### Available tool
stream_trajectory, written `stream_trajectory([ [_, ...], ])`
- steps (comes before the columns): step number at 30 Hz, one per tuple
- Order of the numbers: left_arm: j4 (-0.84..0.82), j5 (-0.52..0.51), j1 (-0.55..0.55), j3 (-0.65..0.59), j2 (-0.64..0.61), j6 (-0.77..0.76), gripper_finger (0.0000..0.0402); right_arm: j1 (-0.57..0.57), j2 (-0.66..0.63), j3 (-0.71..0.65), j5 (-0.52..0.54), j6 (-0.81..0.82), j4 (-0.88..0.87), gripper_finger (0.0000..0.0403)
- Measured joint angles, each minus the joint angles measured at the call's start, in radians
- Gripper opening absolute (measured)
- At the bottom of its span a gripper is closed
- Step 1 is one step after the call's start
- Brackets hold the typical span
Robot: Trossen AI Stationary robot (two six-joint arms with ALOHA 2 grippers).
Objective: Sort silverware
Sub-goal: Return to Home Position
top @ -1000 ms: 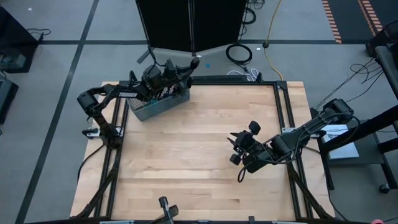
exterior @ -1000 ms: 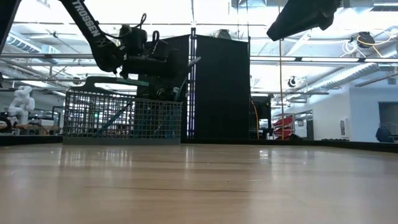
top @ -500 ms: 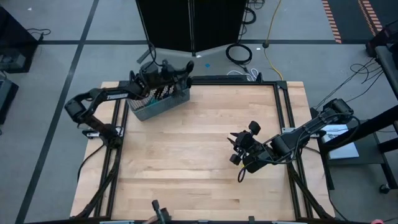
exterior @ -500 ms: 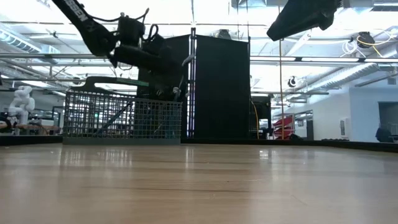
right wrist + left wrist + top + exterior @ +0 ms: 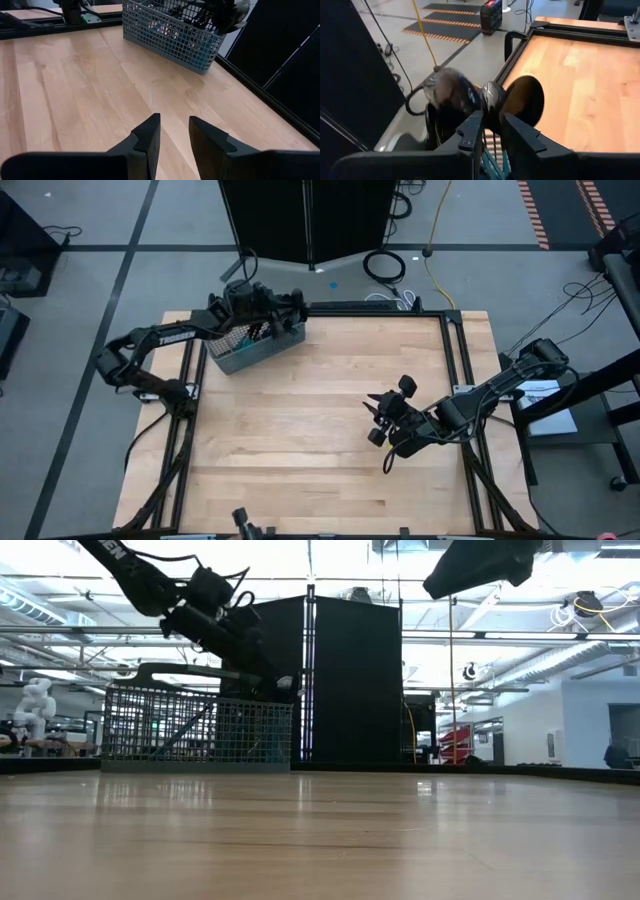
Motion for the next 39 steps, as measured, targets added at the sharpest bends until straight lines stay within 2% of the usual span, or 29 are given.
stream_trajectory([
  [8, -0.045, 0.011, -0.002, -0.004, -0.169, -0.036, 0.0074, 0.000, 0.000, 0.000, 0.000, -0.005, 0.007, 0.0098],
  [15, -0.171, 0.138, -0.059, -0.007, -0.384, -0.165, 0.0074, -0.007, 0.000, 0.000, 0.000, -0.026, 0.007, 0.0098],
  [19, -0.209, 0.143, -0.131, -0.073, -0.482, -0.204, 0.0073, -0.023, 0.000, 0.000, -0.002, -0.042, 0.000, 0.0098],
  [22, -0.198, 0.144, -0.189, -0.153, -0.550, -0.245, 0.0073, -0.043, 0.000, 0.000, -0.054, -0.011, -0.005, 0.0098],
  [26, -0.060, 0.144, -0.277, -0.317, -0.641, -0.350, 0.0073, -0.078, 0.002, 0.000, -0.173, 0.056, -0.004, 0.0098],
  [30, 0.288, 0.104, -0.391, -0.532, -0.690, -0.497, 0.0073, -0.113, 0.034, 0.000, -0.209, 0.047, 0.031, 0.0094],
  [32, 0.443, 0.070, -0.438, -0.607, -0.686, -0.542, 0.0073, -0.142, 0.046, -0.001, -0.181, -0.042, 0.116, 0.0082],
  [34, 0.504, 0.061, -0.468, -0.619, -0.669, -0.556, 0.0073, -0.178, 0.049, -0.001, -0.197, -0.183, 0.231, 0.0058],
  [37, 0.488, 0.061, -0.493, -0.598, -0.654, -0.530, 0.0073, -0.238, 0.024, 0.000, -0.350, -0.392, 0.392, 0.0011],
  [39, 0.483, 0.060, -0.502, -0.587, -0.651, -0.496, 0.0073, -0.281, -0.009, 0.000, -0.474, -0.491, 0.442, 0.0009],
])
